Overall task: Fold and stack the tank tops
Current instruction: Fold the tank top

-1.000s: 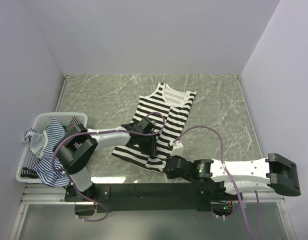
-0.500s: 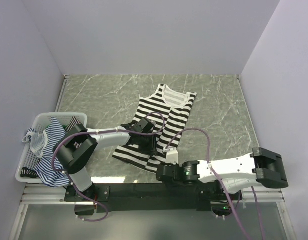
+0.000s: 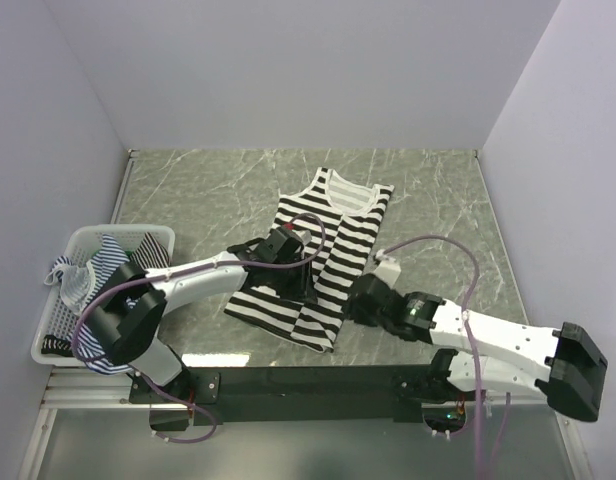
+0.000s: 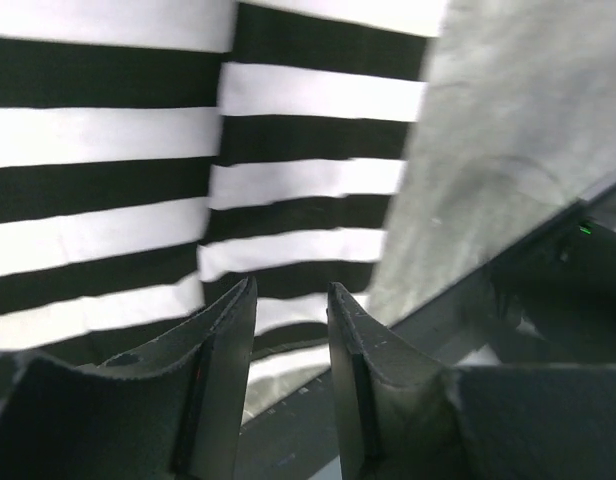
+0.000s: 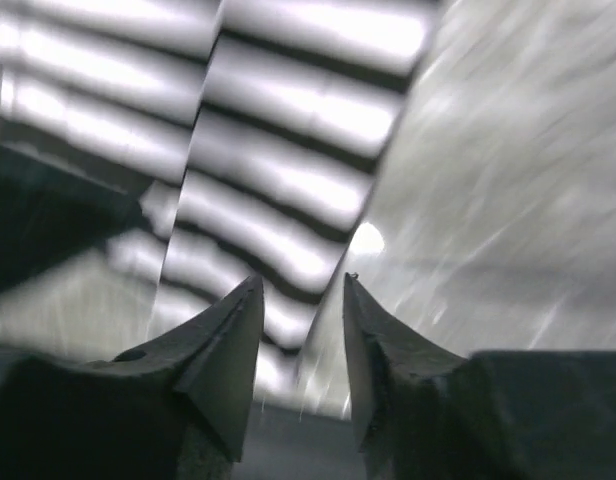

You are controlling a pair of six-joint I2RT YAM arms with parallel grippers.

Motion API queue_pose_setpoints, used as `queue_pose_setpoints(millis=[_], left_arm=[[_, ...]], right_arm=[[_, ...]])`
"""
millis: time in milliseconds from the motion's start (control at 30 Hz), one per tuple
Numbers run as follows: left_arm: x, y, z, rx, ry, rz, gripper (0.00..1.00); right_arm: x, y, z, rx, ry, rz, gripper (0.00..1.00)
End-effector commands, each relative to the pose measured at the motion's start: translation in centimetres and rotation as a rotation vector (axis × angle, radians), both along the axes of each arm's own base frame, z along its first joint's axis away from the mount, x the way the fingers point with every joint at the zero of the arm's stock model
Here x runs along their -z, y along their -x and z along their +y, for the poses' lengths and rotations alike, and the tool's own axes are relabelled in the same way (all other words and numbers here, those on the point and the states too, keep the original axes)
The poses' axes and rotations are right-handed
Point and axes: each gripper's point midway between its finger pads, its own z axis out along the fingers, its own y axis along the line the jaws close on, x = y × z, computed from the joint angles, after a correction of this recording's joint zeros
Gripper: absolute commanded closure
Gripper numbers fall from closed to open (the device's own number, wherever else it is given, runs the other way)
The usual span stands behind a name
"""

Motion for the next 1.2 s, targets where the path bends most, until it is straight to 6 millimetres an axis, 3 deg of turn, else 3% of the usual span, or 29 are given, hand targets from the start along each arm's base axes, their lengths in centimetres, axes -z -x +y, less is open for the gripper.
queue_pose_setpoints(millis=[0,33,100,133,200,500,567,733,867,1033,1167], left_arm=[[-4.3,-0.1,-1.5,0.061,0.113,-0.060,0.60],[-4.5,0.4,-1.9,0.080,0.125,-0.060,0.61],[-4.2,1.4,-2.5,0.106,0.122,-0.054,0.63],[-3.7,1.7,-2.6,0.113,0.114,-0.049,0.65],[-2.4,2.3,-2.6,0.113,0.096,-0.023,0.69],[2.3,4.8,-0.6,0.121,-0.033,0.035,0.82],[3.8,5.3,0.4,0.113,-0.083,0.050,0.85],[6.0,6.0,2.4,0.072,-0.167,0.086,0.90],[5.9,5.7,3.2,0.047,-0.203,0.070,0.94],[5.1,5.2,3.6,0.032,-0.222,0.043,0.95],[4.6,5.2,4.0,0.034,-0.238,0.039,0.98]], right_arm=[[-1.2,-4.2,-0.8,0.071,-0.040,-0.079,0.57],[-1.4,-5.8,-1.8,0.124,-0.043,-0.091,0.57],[-1.8,-7.6,-1.9,0.138,-0.049,-0.114,0.59],[-1.7,-8.9,-2.9,0.183,-0.044,-0.115,0.60],[-1.5,-10.5,-3.0,0.197,-0.035,-0.122,0.64],[0.8,-16.8,-4.9,0.265,0.058,-0.060,0.67],[2.1,-17.3,-5.1,0.248,0.097,-0.017,0.67],[3.0,-19.2,-6.0,0.213,0.175,0.050,0.66],[4.2,-20.1,-6.8,0.195,0.229,0.100,0.66],[5.8,-20.3,-9.2,0.188,0.276,0.173,0.65],[6.0,-21.1,-10.0,0.169,0.283,0.199,0.64]])
